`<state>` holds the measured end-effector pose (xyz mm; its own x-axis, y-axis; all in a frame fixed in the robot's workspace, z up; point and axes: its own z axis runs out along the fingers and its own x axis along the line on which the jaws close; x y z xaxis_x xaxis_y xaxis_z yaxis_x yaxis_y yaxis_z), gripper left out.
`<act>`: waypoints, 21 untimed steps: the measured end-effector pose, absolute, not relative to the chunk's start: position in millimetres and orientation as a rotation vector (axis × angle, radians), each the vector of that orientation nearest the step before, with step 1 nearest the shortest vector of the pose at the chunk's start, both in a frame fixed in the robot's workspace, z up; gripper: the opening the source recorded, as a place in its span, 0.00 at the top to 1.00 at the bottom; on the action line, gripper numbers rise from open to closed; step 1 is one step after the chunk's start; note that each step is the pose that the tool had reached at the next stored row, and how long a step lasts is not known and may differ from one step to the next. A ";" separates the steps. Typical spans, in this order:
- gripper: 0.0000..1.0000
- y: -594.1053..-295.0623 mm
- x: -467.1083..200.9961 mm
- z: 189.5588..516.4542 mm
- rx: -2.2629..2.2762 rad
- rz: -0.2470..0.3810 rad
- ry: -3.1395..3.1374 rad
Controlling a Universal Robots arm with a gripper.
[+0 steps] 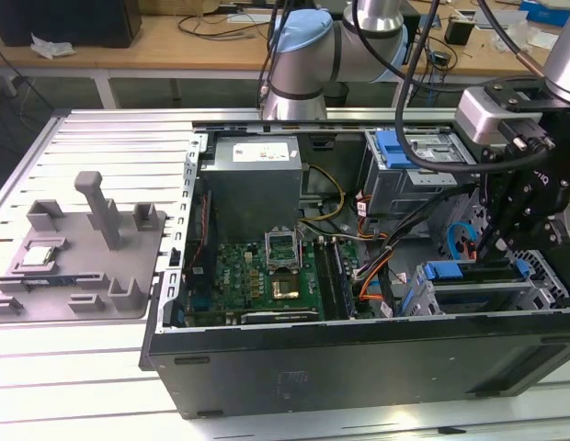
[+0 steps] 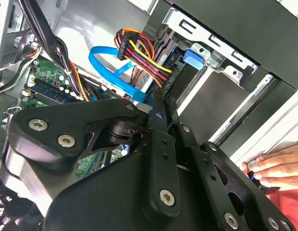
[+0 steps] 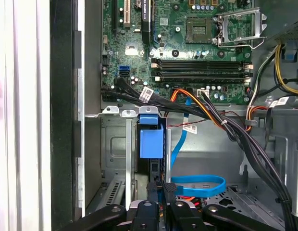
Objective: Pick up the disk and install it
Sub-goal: 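Insert the second disk wire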
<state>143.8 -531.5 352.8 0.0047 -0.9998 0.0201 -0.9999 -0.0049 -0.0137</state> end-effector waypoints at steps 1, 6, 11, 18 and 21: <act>0.84 -531.5 143.8 352.6 2.223 0.038 -2.213; 0.84 -531.5 143.8 351.1 2.223 0.038 -2.213; 0.84 -531.5 143.9 349.5 2.224 0.038 -2.213; 0.84 -531.5 144.2 347.3 2.226 0.038 -2.210; 0.84 -531.5 144.2 345.7 2.227 0.038 -2.209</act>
<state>144.2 -531.5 345.7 0.0078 -0.9998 0.0202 -0.9999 -0.0080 -0.0137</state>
